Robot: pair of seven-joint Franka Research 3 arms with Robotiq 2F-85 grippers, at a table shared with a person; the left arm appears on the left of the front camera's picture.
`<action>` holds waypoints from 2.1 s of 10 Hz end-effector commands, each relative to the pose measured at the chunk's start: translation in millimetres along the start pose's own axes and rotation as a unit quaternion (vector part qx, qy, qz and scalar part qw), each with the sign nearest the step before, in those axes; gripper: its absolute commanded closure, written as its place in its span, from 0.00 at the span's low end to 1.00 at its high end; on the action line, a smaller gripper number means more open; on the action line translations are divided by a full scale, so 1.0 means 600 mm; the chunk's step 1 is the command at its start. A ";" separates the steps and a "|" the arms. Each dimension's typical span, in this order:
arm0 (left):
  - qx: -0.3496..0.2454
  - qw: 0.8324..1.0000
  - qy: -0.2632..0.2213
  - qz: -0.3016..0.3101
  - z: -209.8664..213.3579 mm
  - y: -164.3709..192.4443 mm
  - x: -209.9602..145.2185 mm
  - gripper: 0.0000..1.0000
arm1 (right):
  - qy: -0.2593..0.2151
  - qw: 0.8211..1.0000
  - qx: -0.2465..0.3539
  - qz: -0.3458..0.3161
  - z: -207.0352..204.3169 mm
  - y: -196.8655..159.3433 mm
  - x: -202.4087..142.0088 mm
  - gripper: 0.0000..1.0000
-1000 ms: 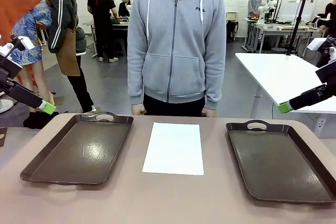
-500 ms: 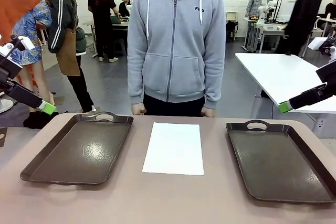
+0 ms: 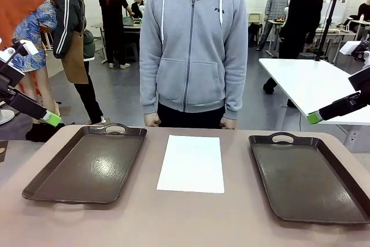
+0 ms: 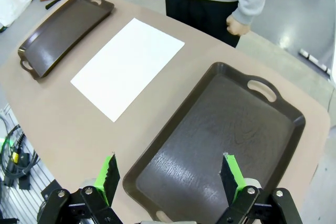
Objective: Sort the A4 documents.
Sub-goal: Receive the A4 Paper.
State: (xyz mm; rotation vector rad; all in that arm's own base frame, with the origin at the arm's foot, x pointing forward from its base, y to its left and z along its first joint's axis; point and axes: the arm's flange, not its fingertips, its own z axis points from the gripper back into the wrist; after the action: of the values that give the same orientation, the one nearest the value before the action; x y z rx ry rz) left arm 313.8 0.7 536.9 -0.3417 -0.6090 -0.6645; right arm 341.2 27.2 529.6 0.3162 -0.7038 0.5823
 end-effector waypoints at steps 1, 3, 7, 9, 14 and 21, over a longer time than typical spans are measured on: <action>-0.005 1.000 -0.002 0.000 0.000 0.000 0.000 0.00 | 0.002 1.000 0.004 0.003 -0.003 -0.002 -0.001 0.00; -0.005 1.000 -0.002 0.000 0.000 0.000 0.000 0.00 | 0.002 1.000 0.004 0.003 -0.003 -0.002 -0.001 0.00; -0.005 1.000 -0.002 0.000 0.000 0.000 0.000 0.00 | 0.002 1.000 0.004 0.003 -0.003 -0.002 -0.001 0.00; -0.005 1.000 -0.002 0.000 0.000 0.000 0.000 0.00 | 0.002 1.000 0.004 0.003 -0.003 -0.002 -0.001 0.00; -0.005 1.000 -0.002 0.000 0.000 0.000 0.000 0.00 | 0.002 1.000 0.004 0.003 -0.003 -0.002 -0.001 0.00; -0.005 1.000 -0.002 0.000 0.000 0.000 0.000 0.00 | 0.002 1.000 0.004 0.003 -0.003 -0.002 -0.001 0.00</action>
State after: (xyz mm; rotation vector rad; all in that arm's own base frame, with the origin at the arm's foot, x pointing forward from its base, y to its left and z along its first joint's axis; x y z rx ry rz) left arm 313.7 0.5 537.0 -0.3409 -0.6090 -0.6645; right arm 341.2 27.3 529.6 0.3161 -0.7038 0.5824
